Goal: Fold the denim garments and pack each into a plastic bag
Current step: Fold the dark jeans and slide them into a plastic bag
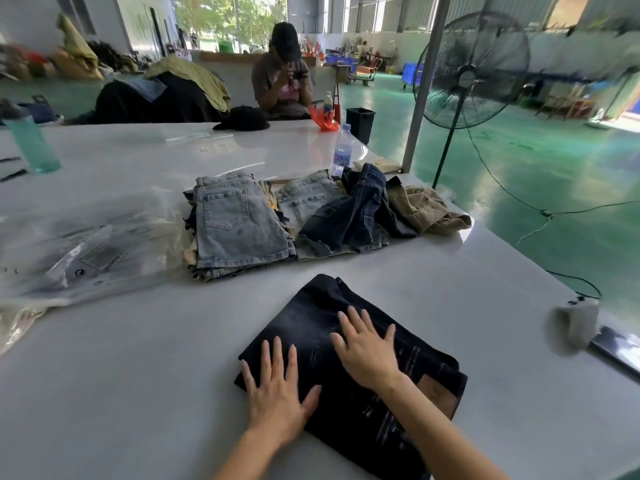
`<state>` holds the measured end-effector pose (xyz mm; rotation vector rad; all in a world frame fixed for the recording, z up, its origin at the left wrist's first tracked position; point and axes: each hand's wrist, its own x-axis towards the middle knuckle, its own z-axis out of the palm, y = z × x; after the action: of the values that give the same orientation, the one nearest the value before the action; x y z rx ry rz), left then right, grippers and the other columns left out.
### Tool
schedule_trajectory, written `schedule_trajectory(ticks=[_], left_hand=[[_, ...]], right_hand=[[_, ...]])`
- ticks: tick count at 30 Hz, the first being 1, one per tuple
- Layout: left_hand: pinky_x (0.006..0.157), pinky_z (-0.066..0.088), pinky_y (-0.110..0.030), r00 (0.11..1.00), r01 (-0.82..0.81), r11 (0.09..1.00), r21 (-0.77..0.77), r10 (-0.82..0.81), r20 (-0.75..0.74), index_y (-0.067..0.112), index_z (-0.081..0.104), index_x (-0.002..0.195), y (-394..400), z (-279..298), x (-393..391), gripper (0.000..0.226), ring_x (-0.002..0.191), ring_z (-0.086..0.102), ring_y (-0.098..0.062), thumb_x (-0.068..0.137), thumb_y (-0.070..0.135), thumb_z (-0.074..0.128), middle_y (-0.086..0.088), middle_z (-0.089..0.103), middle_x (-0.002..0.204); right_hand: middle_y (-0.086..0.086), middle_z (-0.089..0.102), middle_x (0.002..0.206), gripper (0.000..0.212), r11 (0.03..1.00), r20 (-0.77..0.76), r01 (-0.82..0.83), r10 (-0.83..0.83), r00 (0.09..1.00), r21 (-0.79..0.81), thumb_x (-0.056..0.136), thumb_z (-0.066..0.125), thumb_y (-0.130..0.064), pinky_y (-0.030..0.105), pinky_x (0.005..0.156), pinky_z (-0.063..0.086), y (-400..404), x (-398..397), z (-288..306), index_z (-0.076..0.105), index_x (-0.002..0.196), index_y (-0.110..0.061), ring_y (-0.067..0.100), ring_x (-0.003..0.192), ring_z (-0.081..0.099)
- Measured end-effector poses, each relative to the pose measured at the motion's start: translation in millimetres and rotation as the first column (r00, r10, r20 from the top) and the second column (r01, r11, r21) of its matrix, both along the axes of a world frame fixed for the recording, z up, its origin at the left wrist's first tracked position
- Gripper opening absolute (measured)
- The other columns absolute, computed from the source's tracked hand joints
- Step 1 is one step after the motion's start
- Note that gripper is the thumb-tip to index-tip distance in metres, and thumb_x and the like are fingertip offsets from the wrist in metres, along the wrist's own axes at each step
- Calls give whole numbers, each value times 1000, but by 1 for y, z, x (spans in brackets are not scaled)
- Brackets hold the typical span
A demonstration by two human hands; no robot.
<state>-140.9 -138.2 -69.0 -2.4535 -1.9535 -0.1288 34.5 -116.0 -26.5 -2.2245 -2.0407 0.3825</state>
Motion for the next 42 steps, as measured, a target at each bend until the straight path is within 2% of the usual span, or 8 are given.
schedule_trajectory(ticks=[6, 9, 14, 19, 26, 33, 37, 42], left_hand=[[106, 4, -56, 997, 36, 989, 142, -44, 58, 6, 67, 116, 0, -5, -1, 80, 145, -14, -23, 67, 62, 36, -24, 37, 145], [105, 6, -58, 997, 34, 986, 161, -44, 57, 8, 54, 126, 4, -10, -1, 84, 145, -15, -25, 69, 66, 36, -14, -17, 156], [104, 9, -60, 999, 10, 975, 222, -19, 38, 4, -5, 150, 10, -20, 0, 109, 145, -13, -28, 71, 69, 35, -15, -18, 156], [105, 8, -60, 999, 35, 960, 277, -37, 2, 7, -11, 149, 11, -25, -1, 104, 146, -11, -29, 77, 70, 31, -16, -13, 157], [105, 9, -59, 999, 41, 976, 213, -39, -12, 11, -8, 151, 8, -16, 0, 104, 146, -10, -28, 76, 71, 32, -15, -11, 157], [104, 11, -54, 989, 104, 994, 27, -101, -105, 19, 8, 152, 24, -2, -15, 83, 145, -13, -26, 88, 70, 15, -16, 7, 157], [101, -35, -46, 972, 217, 954, -206, -231, -46, 28, -5, 151, 48, 2, -24, 86, 130, -46, -12, 80, 77, 2, -5, -25, 156], [105, -29, -49, 971, 207, 932, -297, -232, -52, 29, -15, 149, 58, 6, -24, 82, 131, -42, -14, 88, 72, 18, 1, -33, 152]], right_hand=[[-18, -5, 157, 58, 854, 3, -519, 519, 855, 15, 98, 14, -55, 42, 115, -16, 51, -34, -32, 8, 151, -35, 2, 142, -16], [-19, -10, 156, 54, 915, 69, -404, 404, 912, -15, 101, 14, -48, 35, 118, -10, 98, 8, -25, 0, 152, -34, 2, 145, -10], [12, 30, 151, 60, 963, -307, 226, -172, 936, 149, 99, 38, -46, 44, 110, 28, 134, 14, -20, 28, 146, -11, 32, 138, 31], [5, 63, 95, 56, 969, -186, 247, -237, 954, 32, 87, 45, -66, 37, 78, 49, 150, 11, -8, 55, 96, -11, 27, 93, 59], [3, 61, 116, 61, 980, -456, 191, -144, 878, 59, 80, 68, -53, 28, 74, 39, 157, 29, -21, 49, 126, -17, 23, 104, 58], [10, 46, 133, 44, 937, 105, -4, -35, 994, 350, 93, 54, -40, 42, 97, 37, 136, 4, -16, 50, 131, -18, 30, 123, 44], [-9, 14, 159, 56, 927, 109, -332, 317, 942, 173, 96, 25, -60, 52, 115, -7, 92, -6, -31, 24, 148, -40, 14, 148, 6], [-8, -2, 161, 56, 982, 68, -187, 186, 980, 5, 99, 18, -55, 54, 114, -11, 88, 3, -25, 11, 151, -36, 14, 147, -10]])
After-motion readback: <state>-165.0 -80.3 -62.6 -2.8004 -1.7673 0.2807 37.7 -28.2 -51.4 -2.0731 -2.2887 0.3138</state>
